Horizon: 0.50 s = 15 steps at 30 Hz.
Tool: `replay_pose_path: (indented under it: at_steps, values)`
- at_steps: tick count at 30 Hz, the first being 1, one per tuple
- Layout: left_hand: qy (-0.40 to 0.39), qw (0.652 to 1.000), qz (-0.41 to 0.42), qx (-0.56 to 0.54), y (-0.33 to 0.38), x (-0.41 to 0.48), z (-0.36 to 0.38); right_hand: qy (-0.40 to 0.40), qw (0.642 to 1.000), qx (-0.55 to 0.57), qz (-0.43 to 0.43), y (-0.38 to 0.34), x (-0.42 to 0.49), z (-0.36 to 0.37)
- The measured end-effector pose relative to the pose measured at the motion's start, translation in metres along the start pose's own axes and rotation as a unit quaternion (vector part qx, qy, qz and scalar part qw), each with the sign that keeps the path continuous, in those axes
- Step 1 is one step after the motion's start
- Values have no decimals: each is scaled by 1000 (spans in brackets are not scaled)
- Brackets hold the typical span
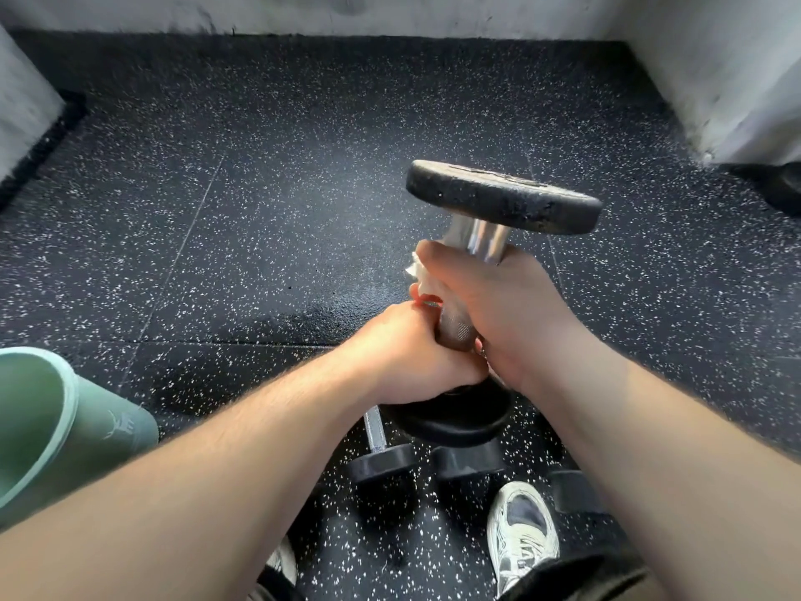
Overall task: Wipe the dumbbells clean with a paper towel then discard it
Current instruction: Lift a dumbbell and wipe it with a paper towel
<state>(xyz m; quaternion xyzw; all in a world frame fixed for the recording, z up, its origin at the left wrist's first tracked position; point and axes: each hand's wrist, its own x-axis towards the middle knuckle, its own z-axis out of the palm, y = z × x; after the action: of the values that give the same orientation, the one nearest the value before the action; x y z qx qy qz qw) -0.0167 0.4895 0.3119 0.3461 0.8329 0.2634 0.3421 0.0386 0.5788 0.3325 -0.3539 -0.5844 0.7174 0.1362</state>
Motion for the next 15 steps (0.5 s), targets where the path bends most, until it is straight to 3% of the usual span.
replay_pose_path:
  at_steps: [9, 15]
  values:
    - [-88, 994, -50, -46, 1, -5, -6, -5, 997, 77, -9, -5, 0, 0]
    - [-55, 996, -52, -55, 0, -2, 2, 8, 997, 73, 1, -2, 5, -1]
